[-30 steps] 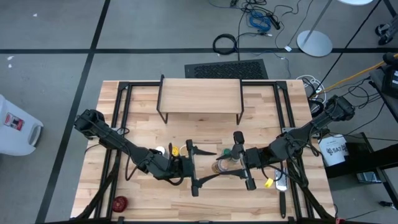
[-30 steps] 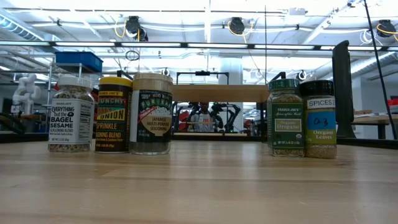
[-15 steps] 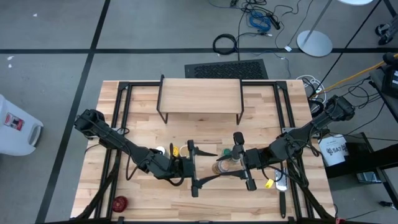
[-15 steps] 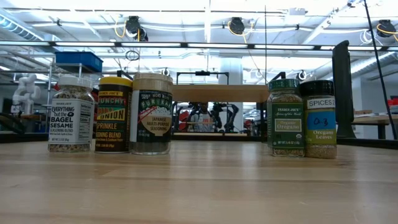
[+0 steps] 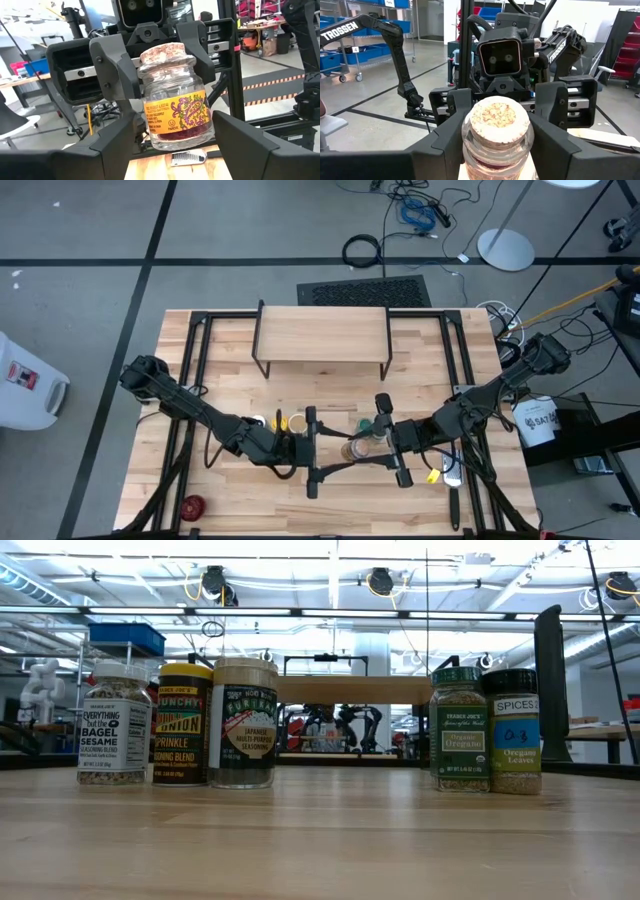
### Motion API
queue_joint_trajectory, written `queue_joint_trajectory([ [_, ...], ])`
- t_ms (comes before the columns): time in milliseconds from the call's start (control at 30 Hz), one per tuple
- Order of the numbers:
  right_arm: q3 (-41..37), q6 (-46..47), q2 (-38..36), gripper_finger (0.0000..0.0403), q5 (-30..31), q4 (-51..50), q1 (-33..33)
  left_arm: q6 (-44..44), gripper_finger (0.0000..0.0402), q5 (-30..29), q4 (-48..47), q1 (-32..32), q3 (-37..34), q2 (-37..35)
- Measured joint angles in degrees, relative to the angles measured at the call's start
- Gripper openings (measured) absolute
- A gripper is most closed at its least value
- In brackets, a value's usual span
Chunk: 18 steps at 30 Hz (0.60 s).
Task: Shelf spices
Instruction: Put the transparent seasoning bottle on the shelf
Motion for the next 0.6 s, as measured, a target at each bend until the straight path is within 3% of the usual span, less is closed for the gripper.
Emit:
queue_joint_trajectory([
  [333, 0.0, 0.0, 0.0, 0.0176, 0.1, -0.01, 0.0, -0.62, 0.0264, 0.1, 0.54, 0.16, -0.02, 0.02],
  [600, 0.0, -0.68, 0.0, 0.0176, 0.46, -0.37, 0.0, -1.27, 0.0192, 0.06, 0.59, 0.26, -0.04, 0.02],
])
